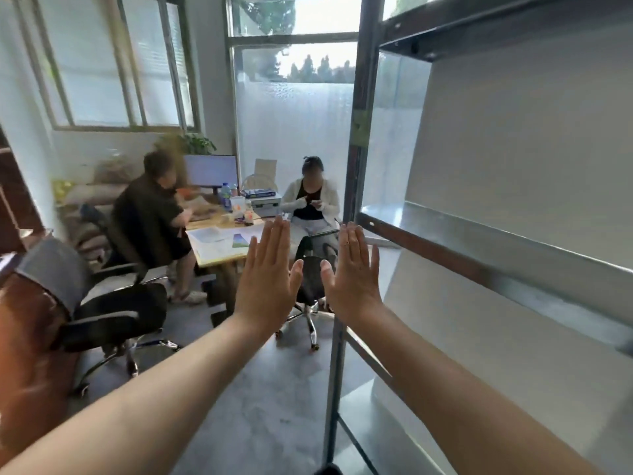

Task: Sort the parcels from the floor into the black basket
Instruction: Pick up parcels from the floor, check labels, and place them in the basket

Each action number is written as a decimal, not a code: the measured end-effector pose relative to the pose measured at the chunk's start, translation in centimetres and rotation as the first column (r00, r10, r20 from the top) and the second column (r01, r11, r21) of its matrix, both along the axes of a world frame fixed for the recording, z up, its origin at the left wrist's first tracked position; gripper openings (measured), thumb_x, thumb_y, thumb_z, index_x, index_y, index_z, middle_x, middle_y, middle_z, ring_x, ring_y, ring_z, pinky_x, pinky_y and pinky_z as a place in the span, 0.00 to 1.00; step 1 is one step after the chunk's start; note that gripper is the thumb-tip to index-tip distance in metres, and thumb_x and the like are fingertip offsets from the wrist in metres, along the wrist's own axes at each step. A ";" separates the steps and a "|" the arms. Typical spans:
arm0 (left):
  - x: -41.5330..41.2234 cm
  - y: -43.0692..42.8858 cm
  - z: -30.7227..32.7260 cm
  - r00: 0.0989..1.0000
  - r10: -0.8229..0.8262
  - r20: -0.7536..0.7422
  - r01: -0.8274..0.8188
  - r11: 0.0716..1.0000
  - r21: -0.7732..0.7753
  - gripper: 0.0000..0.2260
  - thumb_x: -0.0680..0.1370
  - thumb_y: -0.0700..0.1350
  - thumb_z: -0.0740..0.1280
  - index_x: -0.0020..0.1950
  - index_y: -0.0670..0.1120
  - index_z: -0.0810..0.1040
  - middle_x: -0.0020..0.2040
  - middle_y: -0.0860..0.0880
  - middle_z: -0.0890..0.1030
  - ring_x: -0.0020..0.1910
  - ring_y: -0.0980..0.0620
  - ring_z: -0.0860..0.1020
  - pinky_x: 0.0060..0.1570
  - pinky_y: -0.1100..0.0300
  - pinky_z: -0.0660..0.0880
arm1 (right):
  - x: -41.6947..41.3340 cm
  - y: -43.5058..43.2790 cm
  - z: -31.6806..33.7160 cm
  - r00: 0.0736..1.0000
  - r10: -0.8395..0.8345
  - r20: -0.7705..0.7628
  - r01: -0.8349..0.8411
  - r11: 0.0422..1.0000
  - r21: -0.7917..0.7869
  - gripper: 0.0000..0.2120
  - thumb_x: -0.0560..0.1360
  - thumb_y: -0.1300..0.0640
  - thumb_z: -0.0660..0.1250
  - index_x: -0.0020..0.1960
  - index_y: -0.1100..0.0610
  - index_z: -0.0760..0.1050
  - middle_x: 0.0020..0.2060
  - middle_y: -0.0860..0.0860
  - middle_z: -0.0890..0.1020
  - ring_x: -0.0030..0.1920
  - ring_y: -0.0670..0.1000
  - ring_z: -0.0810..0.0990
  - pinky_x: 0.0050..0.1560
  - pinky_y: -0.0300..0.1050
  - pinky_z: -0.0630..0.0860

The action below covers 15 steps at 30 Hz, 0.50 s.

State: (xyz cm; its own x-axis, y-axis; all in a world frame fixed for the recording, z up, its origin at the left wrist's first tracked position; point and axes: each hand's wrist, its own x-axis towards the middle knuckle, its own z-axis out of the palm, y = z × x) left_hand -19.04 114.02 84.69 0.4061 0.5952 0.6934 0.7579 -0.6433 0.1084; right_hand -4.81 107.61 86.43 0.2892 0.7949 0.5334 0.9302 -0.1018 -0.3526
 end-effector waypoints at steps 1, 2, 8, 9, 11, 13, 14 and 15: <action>0.7 -0.9 0.3 1.000 -0.025 0.005 0.025 1.000 -0.008 0.30 0.82 0.56 0.44 0.81 0.43 0.43 0.81 0.48 0.41 0.79 0.52 0.39 0.77 0.53 0.38 | 0.5 -1.2 0.1 1.000 -0.027 0.012 0.028 1.000 -0.006 0.34 0.83 0.49 0.53 0.80 0.57 0.37 0.79 0.51 0.38 0.78 0.48 0.34 0.76 0.51 0.30; 1.4 -1.9 0.6 0.998 -0.057 0.017 0.057 0.998 -0.014 0.30 0.82 0.55 0.44 0.81 0.44 0.42 0.81 0.48 0.40 0.79 0.52 0.39 0.77 0.54 0.37 | 1.1 -2.4 0.3 0.998 -0.056 0.031 0.056 0.998 -0.007 0.34 0.83 0.49 0.52 0.80 0.58 0.37 0.79 0.51 0.38 0.78 0.48 0.34 0.75 0.51 0.29; 6.4 -8.0 3.0 0.971 -0.227 0.075 0.231 0.972 -0.043 0.28 0.84 0.51 0.47 0.79 0.47 0.36 0.79 0.50 0.34 0.78 0.55 0.34 0.78 0.52 0.38 | 5.5 -10.5 2.8 0.960 -0.252 0.124 0.242 0.966 0.091 0.32 0.83 0.48 0.52 0.81 0.57 0.41 0.80 0.51 0.40 0.75 0.45 0.31 0.73 0.52 0.28; 7.6 -9.3 3.5 0.964 -0.251 0.085 0.256 0.965 -0.063 0.28 0.84 0.51 0.46 0.79 0.47 0.35 0.79 0.50 0.33 0.77 0.55 0.33 0.78 0.52 0.38 | 6.3 -12.1 3.2 0.951 -0.276 0.136 0.263 0.959 0.102 0.32 0.83 0.48 0.51 0.81 0.57 0.41 0.80 0.51 0.41 0.76 0.46 0.33 0.73 0.53 0.28; 10.1 -12.6 4.2 0.948 -0.304 0.093 0.310 0.948 -0.069 0.28 0.84 0.52 0.45 0.80 0.46 0.36 0.79 0.50 0.34 0.77 0.56 0.33 0.78 0.52 0.39 | 7.9 -15.6 3.7 0.936 -0.324 0.140 0.308 0.943 0.128 0.31 0.81 0.46 0.45 0.80 0.56 0.42 0.80 0.50 0.42 0.79 0.48 0.37 0.76 0.55 0.32; 12.5 -16.5 4.4 0.921 -0.379 0.092 0.385 0.922 -0.052 0.28 0.84 0.52 0.46 0.80 0.45 0.38 0.80 0.50 0.36 0.78 0.56 0.34 0.78 0.53 0.38 | 9.4 -19.4 3.8 0.925 -0.361 0.119 0.344 0.928 0.141 0.32 0.80 0.46 0.44 0.80 0.57 0.42 0.80 0.51 0.43 0.79 0.49 0.39 0.77 0.56 0.35; 13.7 -18.6 4.4 0.902 -0.421 0.096 0.427 0.902 -0.056 0.28 0.84 0.52 0.46 0.80 0.45 0.39 0.80 0.49 0.37 0.78 0.55 0.34 0.78 0.54 0.38 | 10.1 -21.4 3.6 0.920 -0.377 0.109 0.360 0.921 0.145 0.31 0.81 0.48 0.46 0.80 0.58 0.43 0.80 0.51 0.44 0.79 0.49 0.40 0.77 0.56 0.35; 14.9 -20.7 4.3 0.882 -0.460 0.100 0.467 0.882 -0.066 0.28 0.85 0.52 0.47 0.80 0.45 0.39 0.80 0.49 0.37 0.78 0.56 0.35 0.78 0.54 0.38 | 10.8 -23.6 3.3 0.914 -0.394 0.102 0.377 0.914 0.148 0.31 0.82 0.49 0.49 0.80 0.59 0.43 0.80 0.52 0.44 0.79 0.49 0.40 0.77 0.56 0.35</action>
